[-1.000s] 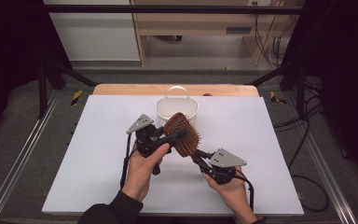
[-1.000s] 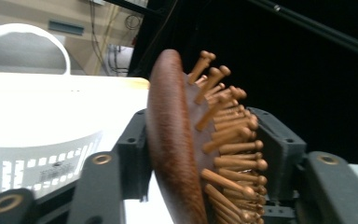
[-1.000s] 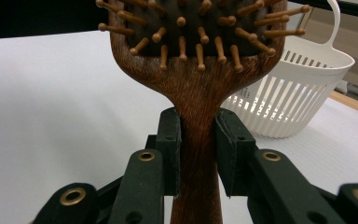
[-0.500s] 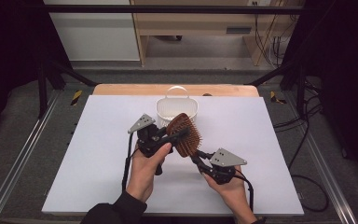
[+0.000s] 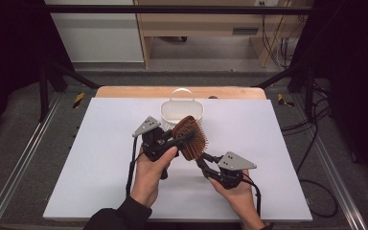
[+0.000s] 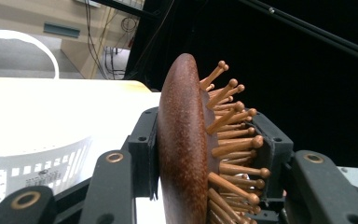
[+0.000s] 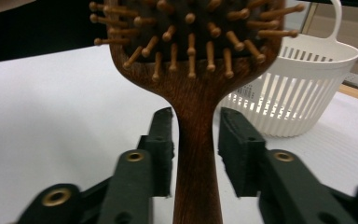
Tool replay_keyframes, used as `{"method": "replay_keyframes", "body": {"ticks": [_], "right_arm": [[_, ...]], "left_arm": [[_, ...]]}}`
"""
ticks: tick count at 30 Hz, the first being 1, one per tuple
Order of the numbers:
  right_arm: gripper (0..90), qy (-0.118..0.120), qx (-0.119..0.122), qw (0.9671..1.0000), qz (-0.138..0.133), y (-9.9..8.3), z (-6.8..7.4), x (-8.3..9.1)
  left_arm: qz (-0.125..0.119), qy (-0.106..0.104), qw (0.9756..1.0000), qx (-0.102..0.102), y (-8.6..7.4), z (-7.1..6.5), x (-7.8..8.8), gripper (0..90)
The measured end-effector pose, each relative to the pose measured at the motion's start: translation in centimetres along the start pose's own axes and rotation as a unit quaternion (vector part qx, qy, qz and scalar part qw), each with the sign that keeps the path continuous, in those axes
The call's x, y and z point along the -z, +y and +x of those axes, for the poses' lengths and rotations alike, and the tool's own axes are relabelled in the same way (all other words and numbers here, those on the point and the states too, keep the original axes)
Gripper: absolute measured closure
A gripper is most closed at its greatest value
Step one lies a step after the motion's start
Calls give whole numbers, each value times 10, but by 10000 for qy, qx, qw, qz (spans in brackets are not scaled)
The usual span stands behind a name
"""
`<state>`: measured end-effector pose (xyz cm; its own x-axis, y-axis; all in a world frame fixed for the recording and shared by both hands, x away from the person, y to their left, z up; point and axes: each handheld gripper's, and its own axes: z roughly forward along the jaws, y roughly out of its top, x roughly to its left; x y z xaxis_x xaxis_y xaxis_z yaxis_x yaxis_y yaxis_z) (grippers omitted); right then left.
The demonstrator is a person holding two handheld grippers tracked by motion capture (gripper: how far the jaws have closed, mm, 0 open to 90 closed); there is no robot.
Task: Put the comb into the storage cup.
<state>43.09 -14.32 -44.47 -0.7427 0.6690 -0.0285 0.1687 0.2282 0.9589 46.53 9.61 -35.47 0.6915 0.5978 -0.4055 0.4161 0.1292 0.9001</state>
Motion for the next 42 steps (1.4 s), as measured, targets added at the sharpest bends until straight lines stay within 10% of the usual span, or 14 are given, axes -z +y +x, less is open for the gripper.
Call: {"method": "replay_keyframes", "body": {"ticks": [8, 15, 42], "right_arm": [[271, -186, -249, 9994, -137, -3, -3, 8], [135, -862, -304, 9939, -624, -10, -18, 32], [55, -975, -628, 9904, -756, -31, -42, 66]], "left_arm": [[-186, 82, 9998, 33, 9, 3, 6, 514], [-318, 153, 9994, -21, 21, 1, 14, 513], [-895, 435, 9950, 10, 93, -1, 6, 512]]}}
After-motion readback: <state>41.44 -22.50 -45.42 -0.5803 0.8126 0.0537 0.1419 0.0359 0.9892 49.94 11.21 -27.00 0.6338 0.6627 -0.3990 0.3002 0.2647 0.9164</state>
